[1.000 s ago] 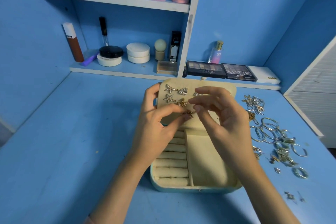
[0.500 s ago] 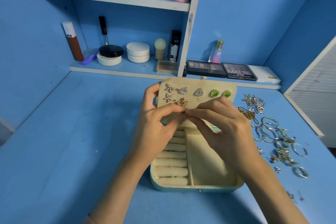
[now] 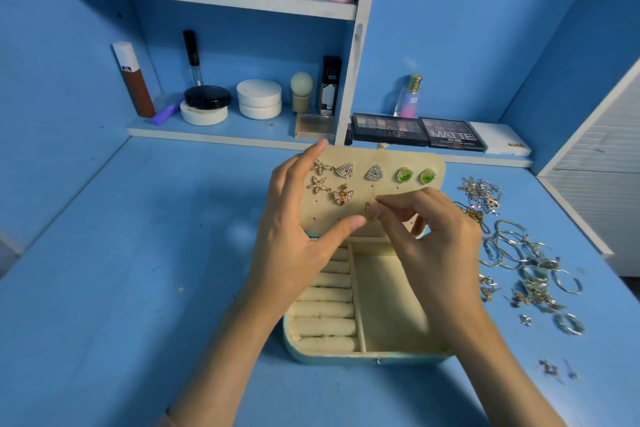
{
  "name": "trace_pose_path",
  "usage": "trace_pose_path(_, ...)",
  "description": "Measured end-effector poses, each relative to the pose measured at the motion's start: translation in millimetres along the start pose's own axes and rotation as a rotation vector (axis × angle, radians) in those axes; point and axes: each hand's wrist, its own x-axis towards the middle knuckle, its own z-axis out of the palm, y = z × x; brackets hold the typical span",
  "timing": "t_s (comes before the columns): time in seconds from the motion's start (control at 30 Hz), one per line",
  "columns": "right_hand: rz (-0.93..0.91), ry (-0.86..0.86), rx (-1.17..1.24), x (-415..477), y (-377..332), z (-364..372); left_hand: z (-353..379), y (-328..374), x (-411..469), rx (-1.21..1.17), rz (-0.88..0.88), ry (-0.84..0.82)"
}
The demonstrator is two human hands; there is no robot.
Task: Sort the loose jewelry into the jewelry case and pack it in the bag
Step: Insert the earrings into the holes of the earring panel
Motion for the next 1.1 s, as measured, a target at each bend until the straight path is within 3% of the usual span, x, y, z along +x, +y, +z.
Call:
trace_pose_path(0.7, -0.08, 0.095, -0.214, 0, -6, 7, 1, 2, 3, 0.085, 0.117, 0.179)
trace_pose_path(1.1, 0.08, -0.056, 0.076, -17, -7, -9, 9, 7, 8, 0.376, 0.201, 0.231)
